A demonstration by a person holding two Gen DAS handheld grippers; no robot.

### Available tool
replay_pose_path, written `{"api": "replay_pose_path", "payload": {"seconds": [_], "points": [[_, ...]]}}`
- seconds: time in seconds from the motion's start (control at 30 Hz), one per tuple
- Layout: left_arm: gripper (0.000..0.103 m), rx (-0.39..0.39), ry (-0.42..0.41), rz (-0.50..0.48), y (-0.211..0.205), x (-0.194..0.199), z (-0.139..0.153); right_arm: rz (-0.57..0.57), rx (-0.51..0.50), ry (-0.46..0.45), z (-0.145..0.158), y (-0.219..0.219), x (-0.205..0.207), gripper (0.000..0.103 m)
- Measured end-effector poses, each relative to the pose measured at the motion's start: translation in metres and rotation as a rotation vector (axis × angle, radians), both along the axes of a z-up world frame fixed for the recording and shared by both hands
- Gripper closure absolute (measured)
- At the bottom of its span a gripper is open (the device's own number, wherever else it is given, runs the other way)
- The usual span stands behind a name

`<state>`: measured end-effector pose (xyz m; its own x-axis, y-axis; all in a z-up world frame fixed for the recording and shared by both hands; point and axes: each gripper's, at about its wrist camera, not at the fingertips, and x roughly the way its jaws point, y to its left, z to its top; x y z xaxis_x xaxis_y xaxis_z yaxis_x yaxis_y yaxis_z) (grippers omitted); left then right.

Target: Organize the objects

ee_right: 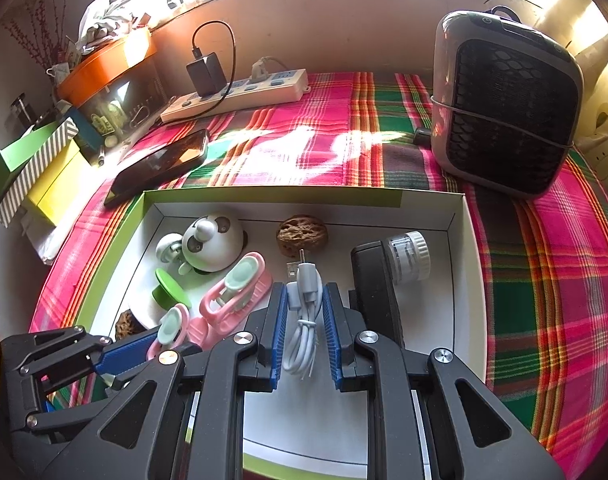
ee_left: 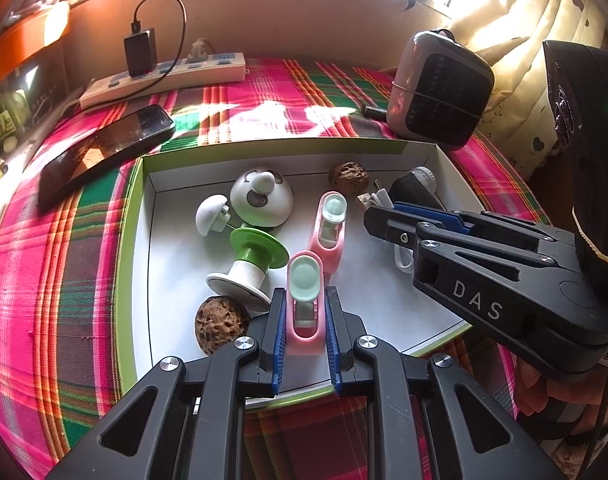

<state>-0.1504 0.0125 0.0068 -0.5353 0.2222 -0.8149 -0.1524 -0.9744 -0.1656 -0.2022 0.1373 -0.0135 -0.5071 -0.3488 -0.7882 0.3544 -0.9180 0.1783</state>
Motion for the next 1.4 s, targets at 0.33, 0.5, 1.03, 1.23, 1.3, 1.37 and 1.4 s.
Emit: {"api": "replay_pose_path", "payload": {"seconds": [0.33,0.5,1.03,1.23,1.3,1.37,1.4], "points": [[0.086,-0.015,0.005,0.002,0.000,0.001,0.000,-0.001,0.006,0.004,0.000,-0.001,0.001,0.083],[0.085,-0.017,0.007,0.002,-0.001,0.001,0.000,-0.007,0.000,0.008,0.002,0.001,0.000,0.083],[0.078,-0.038,0.031,0.014,-0.002,0.007,0.006,-0.012,-0.011,0.027,0.009,0.004,0.011,0.080],[0.077,-0.042,0.041,0.030,-0.004,0.012,0.010,-0.016,0.003,0.061,0.017,0.006,0.022,0.077],[0.077,-0.047,0.051,0.035,-0.004,0.014,0.012,-0.020,-0.008,0.067,0.019,0.008,0.026,0.075],[0.077,-0.049,0.066,0.039,-0.004,0.017,0.015,-0.021,-0.005,0.075,0.021,0.009,0.029,0.073],[0.077,-0.056,0.071,0.040,-0.004,0.018,0.016,-0.022,0.005,0.083,0.022,0.008,0.032,0.073]]}}
